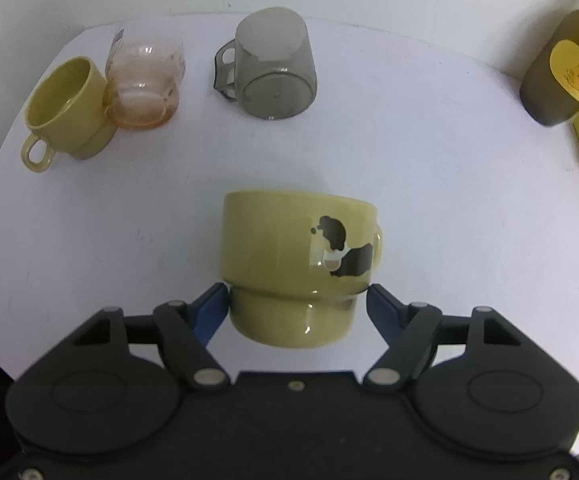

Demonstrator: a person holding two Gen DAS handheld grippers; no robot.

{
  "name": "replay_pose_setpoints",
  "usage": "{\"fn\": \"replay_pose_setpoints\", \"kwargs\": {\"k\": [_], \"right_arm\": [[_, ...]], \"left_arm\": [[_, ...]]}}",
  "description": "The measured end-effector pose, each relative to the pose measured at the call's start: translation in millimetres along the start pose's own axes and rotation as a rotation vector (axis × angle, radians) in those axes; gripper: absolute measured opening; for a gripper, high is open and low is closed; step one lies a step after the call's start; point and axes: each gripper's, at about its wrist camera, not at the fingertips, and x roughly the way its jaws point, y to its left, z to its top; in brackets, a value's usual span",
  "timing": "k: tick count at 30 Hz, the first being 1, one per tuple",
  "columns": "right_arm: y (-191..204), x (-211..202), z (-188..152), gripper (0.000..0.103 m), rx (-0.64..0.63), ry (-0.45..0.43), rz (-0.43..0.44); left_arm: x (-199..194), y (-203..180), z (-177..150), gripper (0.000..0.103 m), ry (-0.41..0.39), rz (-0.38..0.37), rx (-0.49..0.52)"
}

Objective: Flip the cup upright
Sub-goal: 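Lift the dog-print mug with the right gripper and release it, then move the left gripper to the dog-print mug and close on its rim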

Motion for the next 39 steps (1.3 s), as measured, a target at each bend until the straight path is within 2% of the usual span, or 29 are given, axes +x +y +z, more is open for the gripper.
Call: {"fn": "replay_pose_setpoints", "kwargs": {"k": [3, 6, 9, 11, 12, 14, 17, 22, 24, 27, 32, 35, 39], "right_arm": [[2, -5, -1, 0.075, -0.015, -0.004, 0.006], [-6, -24, 3, 0.081, -0.02, -0.029, 0.056], [-27, -47, 5, 0.083, -0.016, -0.069, 0.082], [-56, -65, 5, 0.084, 0.004, -0.096, 0.095], [-59, -67, 5, 0.085, 0.005, -0.099, 0.094], [-91, -80, 1, 0.086, 0.005, -0.129, 0.073], [-124, -86, -5, 0.088, -0.013, -0.145, 0.043], [-169, -84, -10, 0.088, 0.027, -0.118, 0.034], [-183, -82, -12, 0.088, 0.041, -0.108, 0.037], [-197, -78, -15, 0.088, 0.04, -0.101, 0.05], [-218, -76, -14, 0.088, 0.063, -0.117, 0.069], [-225, -76, -10, 0.087, 0.066, -0.129, 0.084], [-232, -77, -4, 0.087, 0.063, -0.147, 0.098]], "left_arm": [[6, -4, 0, 0.103, 0.009, 0.007, -0.006], [20, -19, -2, 0.103, 0.021, 0.014, 0.026], [37, -39, -7, 0.103, 0.02, 0.036, 0.078], [48, -50, -10, 0.103, 0.03, 0.038, 0.104], [56, -59, -13, 0.103, 0.039, 0.029, 0.122], [70, -77, -19, 0.103, 0.052, -0.004, 0.154], [86, -99, -28, 0.103, 0.034, -0.035, 0.195], [115, -138, -44, 0.103, 0.041, -0.083, 0.272], [130, -162, -55, 0.103, 0.019, -0.119, 0.351], [145, -181, -65, 0.103, -0.016, -0.109, 0.393], [174, -202, -67, 0.102, -0.024, -0.072, 0.414], [183, -204, -64, 0.096, -0.005, -0.037, 0.408], [193, -211, -63, 0.096, 0.031, -0.005, 0.409]]}}
